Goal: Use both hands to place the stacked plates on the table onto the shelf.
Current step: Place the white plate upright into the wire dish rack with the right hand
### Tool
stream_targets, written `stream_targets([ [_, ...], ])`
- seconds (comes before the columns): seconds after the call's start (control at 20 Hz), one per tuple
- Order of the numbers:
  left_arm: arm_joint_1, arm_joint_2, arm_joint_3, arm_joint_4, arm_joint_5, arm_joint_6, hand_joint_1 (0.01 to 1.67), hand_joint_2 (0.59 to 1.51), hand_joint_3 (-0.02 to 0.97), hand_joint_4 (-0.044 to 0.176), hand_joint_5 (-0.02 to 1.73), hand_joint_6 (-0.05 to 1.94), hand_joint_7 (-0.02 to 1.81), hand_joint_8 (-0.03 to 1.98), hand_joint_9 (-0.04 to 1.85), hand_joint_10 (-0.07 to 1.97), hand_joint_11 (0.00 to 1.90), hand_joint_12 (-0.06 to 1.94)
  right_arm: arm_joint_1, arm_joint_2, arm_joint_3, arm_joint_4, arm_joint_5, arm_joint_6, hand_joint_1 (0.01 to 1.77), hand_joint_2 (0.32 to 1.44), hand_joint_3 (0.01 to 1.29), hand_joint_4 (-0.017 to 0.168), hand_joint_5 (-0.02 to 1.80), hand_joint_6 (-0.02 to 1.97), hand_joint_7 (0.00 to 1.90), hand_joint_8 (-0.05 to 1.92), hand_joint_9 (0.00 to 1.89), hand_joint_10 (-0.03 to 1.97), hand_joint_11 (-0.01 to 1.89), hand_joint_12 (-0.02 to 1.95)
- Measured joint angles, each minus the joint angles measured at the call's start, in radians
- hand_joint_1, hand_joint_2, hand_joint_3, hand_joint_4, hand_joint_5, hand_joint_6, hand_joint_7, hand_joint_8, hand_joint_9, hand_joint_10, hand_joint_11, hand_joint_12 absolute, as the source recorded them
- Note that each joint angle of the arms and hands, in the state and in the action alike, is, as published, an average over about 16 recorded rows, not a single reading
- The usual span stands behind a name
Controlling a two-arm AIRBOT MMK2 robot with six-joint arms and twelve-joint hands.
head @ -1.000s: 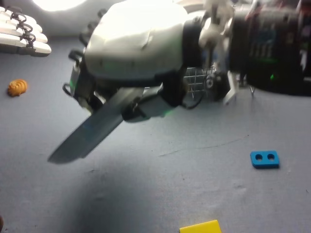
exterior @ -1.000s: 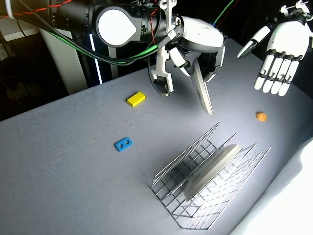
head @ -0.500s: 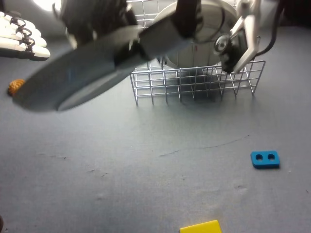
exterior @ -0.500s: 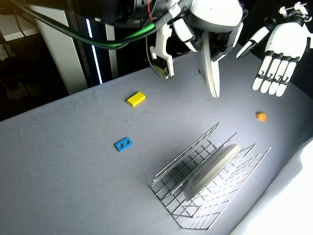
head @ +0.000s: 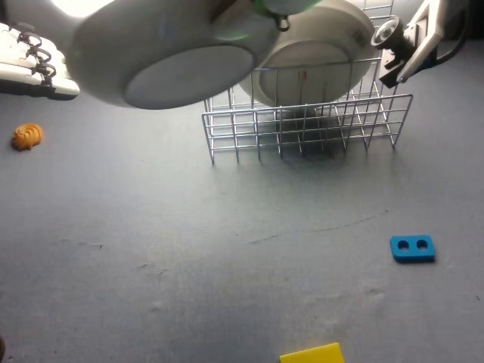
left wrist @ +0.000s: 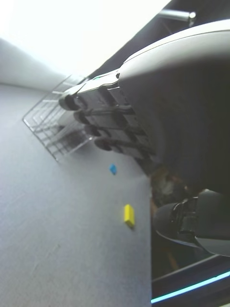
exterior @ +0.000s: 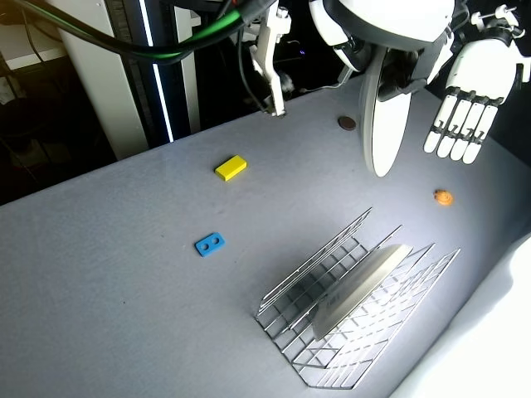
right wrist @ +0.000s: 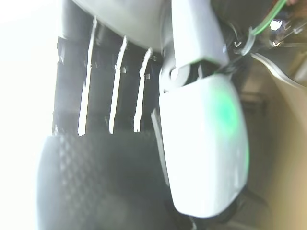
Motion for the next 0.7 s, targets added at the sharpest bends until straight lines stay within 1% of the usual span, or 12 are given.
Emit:
stream_targets([
  [0.15,0.0,0.001,-0.003,0.0,0.001,0.0,0.02,1.177,0.017,0.003,0.02,0.01,0.02,-0.01,0.02,-0.06,0.02,0.02,0.004,0.013,0.006,0.006,-0.043,0.022,1.37,0.95,0.01,-0.004,0.92,0.78,1.1,0.74,1.14,0.89,1.08,0.91],
  [0.35,0.0,0.002,-0.007,0.002,0.002,0.0,0.02,1.178,0.017,0.003,0.02,0.01,0.02,-0.01,0.02,-0.06,0.02,0.02,-0.004,0.026,0.024,0.011,-0.087,0.035,1.37,0.95,0.01,-0.004,0.92,0.78,1.09,0.75,1.13,0.9,1.07,0.94],
  [0.7,0.0,0.002,-0.009,0.005,0.002,0.0,0.02,1.177,0.017,0.003,0.02,0.01,0.02,-0.01,0.02,-0.06,0.02,0.01,-0.032,0.022,0.086,0.018,-0.125,0.044,1.37,0.95,0.01,-0.004,0.92,0.78,1.09,0.77,1.12,0.91,1.05,0.97],
])
